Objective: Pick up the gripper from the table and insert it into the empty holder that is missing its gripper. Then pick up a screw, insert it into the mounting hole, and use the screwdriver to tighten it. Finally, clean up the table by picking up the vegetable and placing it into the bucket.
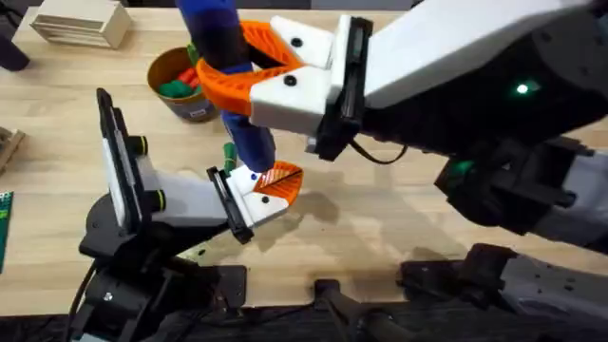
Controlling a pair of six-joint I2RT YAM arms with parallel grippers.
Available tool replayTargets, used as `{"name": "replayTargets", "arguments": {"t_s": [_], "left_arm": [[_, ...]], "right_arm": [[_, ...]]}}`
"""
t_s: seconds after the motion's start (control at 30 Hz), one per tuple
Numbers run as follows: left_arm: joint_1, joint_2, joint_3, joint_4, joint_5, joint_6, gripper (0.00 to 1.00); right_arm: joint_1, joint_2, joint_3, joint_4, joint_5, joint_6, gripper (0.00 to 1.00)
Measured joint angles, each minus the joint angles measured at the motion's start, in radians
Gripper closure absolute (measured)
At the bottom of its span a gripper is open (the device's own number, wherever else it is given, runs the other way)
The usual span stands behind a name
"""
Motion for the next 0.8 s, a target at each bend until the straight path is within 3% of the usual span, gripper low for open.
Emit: {"name": "replayTargets", "arguments": {"t_s": [0.8], "left_arm": [[0.0,0.0,0.0,0.0,0.0,0.0,0.997]], "right_arm": [[0.035,0.052,0.0,0.071,0.001,-0.032,0.972]]}}
